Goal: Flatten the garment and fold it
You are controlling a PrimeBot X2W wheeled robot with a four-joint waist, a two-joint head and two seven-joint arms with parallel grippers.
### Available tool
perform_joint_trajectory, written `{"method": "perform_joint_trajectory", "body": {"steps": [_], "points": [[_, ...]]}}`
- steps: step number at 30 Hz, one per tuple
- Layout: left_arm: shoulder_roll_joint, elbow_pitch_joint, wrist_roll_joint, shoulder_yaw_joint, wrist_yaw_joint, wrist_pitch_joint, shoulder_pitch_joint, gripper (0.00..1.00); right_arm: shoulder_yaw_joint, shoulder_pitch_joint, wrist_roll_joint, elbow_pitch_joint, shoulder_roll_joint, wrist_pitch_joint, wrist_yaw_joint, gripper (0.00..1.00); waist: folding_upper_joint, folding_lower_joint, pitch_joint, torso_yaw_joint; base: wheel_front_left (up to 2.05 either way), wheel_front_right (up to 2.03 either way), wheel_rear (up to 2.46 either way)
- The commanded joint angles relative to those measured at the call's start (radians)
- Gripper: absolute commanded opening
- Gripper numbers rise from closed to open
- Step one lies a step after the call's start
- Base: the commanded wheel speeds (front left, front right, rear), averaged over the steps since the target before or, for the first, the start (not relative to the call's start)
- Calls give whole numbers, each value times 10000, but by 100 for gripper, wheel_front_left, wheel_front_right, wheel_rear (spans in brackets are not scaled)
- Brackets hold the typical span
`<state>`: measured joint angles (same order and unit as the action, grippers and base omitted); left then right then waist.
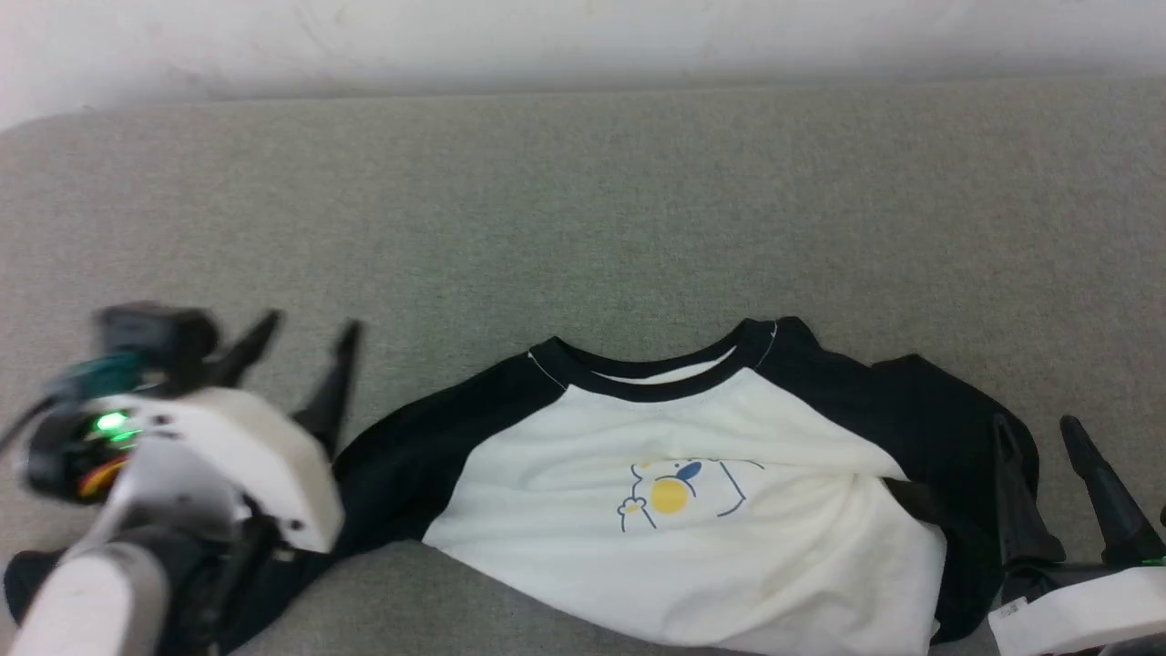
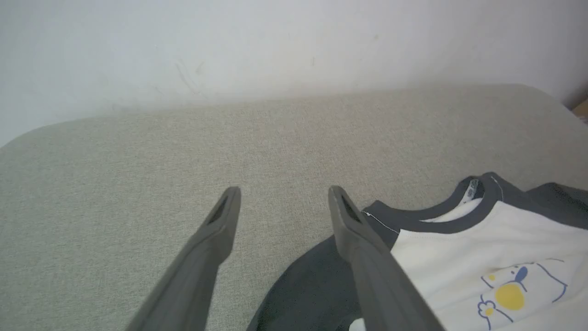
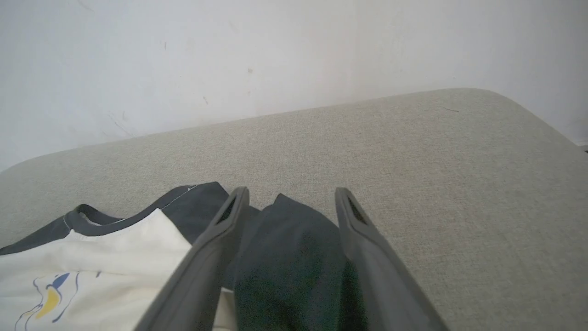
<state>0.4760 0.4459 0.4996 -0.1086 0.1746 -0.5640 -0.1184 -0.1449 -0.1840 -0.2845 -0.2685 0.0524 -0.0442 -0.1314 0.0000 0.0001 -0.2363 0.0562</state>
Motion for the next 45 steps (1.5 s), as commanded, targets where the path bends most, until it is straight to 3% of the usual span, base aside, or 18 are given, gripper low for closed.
{"method": "perform_joint_trajectory", "body": {"steps": [1, 8, 17, 25, 34, 38, 39, 40, 41, 45], "points": [[-27, -373, -129, -702, -384, -337, -519, 100, 30, 160, 56, -29, -22, -23, 7, 100, 0, -1, -356, -263, 0, 0, 0], [-164, -1623, -136, -2164, -1239, -1238, -1326, 100, -5, 260, 161, -158, -22, -92, 7, 100, 0, -1, -957, -453, 0, 0, 0], [19, -2363, -237, -2756, -1659, -1915, -1762, 100, -100, 449, 357, -533, -22, -320, 7, 100, 0, -1, -1599, -405, 0, 0, 0], [48, -2957, -409, -3173, -1748, -2463, -2092, 100, -53, 647, 406, -710, -22, -483, 7, 100, 0, -1, -1961, -333, 0, 0, 0], [37, -3691, -1284, -3361, -1421, -1913, -2461, 100, -16, 750, 420, -737, -22, -531, 7, 100, 0, -1, -2180, -369, 0, 0, 0], [44, -4011, -736, -3648, -1788, -2727, -2263, 100, 0, 779, 412, -695, -22, -537, 7, 100, 0, -1, -2190, -363, 0, 0, 0], [44, -4052, -509, -3697, -1875, -3036, -2192, 83, 8, 787, 410, -682, -22, -543, 7, 100, 0, -1, -2185, -359, 0, 0, 0], [34, -4045, -303, -3715, -1942, -3259, -2152, 35, 14, 796, 408, -672, -22, -548, 7, 100, 0, -1, -2183, -356, 0, 0, 0], [3, -4016, -102, -3714, -1997, -3411, -2115, 0, 20, 807, 408, -663, -22, -552, 7, 100, 0, -1, -2177, -353, 0, 0, 0], [-113, -3748, 572, -3578, -2108, -3625, -1953, 0, 26, 846, 415, -599, -22, -563, 7, 100, 0, -1, -2078, -311, 0, 0, 0]]}}
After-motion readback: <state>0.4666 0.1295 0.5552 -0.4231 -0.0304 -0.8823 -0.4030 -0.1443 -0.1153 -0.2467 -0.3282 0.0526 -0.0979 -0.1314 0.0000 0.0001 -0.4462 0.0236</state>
